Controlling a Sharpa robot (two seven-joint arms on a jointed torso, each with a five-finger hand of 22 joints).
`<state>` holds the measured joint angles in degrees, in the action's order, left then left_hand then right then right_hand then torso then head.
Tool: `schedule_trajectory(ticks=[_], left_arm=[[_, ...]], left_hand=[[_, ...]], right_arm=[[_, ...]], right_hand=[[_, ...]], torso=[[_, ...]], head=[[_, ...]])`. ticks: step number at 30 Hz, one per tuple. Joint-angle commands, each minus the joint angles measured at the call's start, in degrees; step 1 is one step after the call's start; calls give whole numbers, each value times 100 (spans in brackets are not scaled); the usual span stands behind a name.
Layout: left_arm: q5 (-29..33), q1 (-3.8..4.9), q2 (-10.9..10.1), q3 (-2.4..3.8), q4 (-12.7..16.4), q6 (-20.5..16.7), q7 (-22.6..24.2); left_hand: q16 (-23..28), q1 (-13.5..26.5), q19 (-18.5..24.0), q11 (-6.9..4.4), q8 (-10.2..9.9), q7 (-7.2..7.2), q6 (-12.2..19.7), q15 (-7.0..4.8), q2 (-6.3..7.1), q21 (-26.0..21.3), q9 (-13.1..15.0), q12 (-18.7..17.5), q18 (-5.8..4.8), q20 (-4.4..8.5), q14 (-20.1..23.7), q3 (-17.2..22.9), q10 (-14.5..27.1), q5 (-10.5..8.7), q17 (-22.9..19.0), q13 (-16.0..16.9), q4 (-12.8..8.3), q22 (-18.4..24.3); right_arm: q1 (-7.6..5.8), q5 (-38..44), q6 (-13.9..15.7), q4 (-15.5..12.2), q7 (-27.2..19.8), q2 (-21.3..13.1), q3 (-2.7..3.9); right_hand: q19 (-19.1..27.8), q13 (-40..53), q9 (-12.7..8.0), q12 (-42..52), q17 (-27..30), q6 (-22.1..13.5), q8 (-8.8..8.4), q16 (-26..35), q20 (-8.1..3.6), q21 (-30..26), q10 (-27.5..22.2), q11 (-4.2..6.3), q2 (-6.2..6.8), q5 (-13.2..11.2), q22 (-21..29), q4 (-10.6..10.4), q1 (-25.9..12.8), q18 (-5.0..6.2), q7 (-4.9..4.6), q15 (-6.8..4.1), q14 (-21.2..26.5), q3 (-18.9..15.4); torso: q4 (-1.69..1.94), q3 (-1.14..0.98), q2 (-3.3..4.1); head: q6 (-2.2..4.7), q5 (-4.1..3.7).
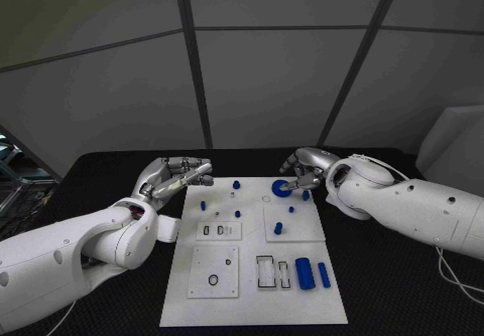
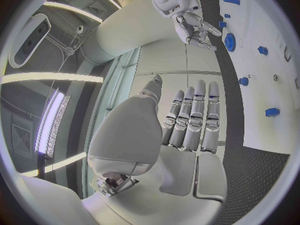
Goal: Assemble the parts on the task board
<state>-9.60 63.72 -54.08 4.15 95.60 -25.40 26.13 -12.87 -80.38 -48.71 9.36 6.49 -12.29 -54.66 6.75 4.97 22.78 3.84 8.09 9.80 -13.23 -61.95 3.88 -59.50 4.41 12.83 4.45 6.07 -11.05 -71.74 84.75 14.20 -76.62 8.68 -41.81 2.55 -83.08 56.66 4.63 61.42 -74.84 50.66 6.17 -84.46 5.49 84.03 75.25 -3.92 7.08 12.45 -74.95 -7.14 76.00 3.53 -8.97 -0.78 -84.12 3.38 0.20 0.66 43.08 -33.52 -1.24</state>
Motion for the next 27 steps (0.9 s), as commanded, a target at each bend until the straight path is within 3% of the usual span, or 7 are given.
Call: schedule_trajectory(ticks=[1,6,12,27], left_arm=[[20,7,15,5,-8,80,16],[20,6,21,5,-16,86,15],[20,6,24,5,-20,89,14],[20,6,28,5,-28,90,13]], left_hand=[[36,-15,16,16,-22,-27,-5,9,-66,14,-7,-23,56,-5,42,-1,9,28,6,-9,-40,-5],[42,-22,18,14,-24,-25,-8,9,-74,15,-6,-25,57,-6,39,6,5,30,9,-8,-50,-6],[42,-22,18,14,-24,-25,-8,9,-74,15,-6,-25,57,-6,39,6,5,30,9,-8,-50,-6],[49,-32,19,14,-28,-24,-11,8,-84,16,-6,-28,57,-6,35,14,2,31,14,-8,-61,-7]], right_arm=[[-11,-349,-409,101,251,54,5],[-11,-341,-555,254,303,149,5],[-10,-327,-720,369,332,237,5],[-9,-221,-929,517,374,362,4]], right_hand=[[-104,845,4,752,-526,-95,42,-152,35,88,198,-29,-8,48,-450,-98,127,-128,-40,64,-409,-115],[-181,1692,16,1486,-869,-183,149,-307,101,177,448,-86,-58,109,-616,-238,249,-160,-89,118,-460,-230],[-243,2060,33,1799,-997,-154,235,-362,115,235,629,-91,-120,183,-732,-256,310,-183,-88,129,-482,-247],[-286,2319,45,2015,-1083,-112,314,-398,122,277,766,-90,-208,242,-816,-227,376,-200,-82,133,-497,-239]], torso=[[9,6,13],[8,10,12],[11,15,9],[12,5,13]], head=[[-15,-6],[-31,-9],[-56,-20],[-83,-13]])
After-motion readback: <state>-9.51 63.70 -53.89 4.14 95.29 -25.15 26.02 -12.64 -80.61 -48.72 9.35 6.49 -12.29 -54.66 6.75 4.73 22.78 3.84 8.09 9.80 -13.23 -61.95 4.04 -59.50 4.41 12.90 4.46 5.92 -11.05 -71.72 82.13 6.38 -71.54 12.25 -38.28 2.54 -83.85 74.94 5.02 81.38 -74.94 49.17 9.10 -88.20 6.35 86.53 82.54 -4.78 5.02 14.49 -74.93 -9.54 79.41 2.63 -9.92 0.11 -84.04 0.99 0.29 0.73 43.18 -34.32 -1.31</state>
